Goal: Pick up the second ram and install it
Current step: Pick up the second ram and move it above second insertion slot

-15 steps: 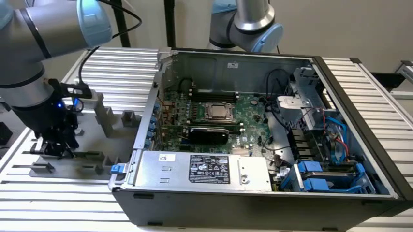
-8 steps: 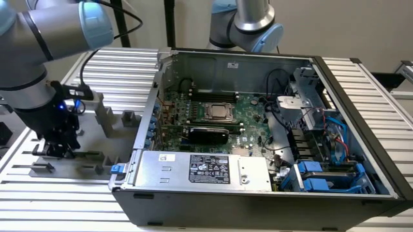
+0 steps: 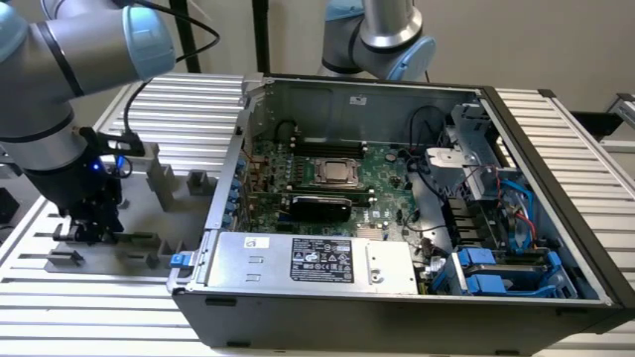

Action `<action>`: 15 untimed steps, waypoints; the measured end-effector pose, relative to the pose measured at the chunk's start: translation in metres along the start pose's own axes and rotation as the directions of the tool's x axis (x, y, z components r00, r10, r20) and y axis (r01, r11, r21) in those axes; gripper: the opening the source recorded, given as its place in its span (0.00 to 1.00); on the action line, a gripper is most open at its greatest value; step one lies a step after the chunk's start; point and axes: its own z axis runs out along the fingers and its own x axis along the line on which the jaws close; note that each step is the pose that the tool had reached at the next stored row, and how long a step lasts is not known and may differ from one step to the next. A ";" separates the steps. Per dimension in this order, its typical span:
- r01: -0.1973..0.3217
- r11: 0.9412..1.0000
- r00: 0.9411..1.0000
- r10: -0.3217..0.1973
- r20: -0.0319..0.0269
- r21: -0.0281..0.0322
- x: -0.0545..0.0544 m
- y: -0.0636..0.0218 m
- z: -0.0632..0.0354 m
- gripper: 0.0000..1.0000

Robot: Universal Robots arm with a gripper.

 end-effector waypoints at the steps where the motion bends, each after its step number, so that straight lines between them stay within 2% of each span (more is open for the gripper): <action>1: 0.000 1.000 1.000 0.000 0.000 0.000 0.000 0.0000 0.0002 0.00; 15: 0.000 1.000 1.000 0.000 -0.001 0.000 0.000 0.0000 0.0011 0.00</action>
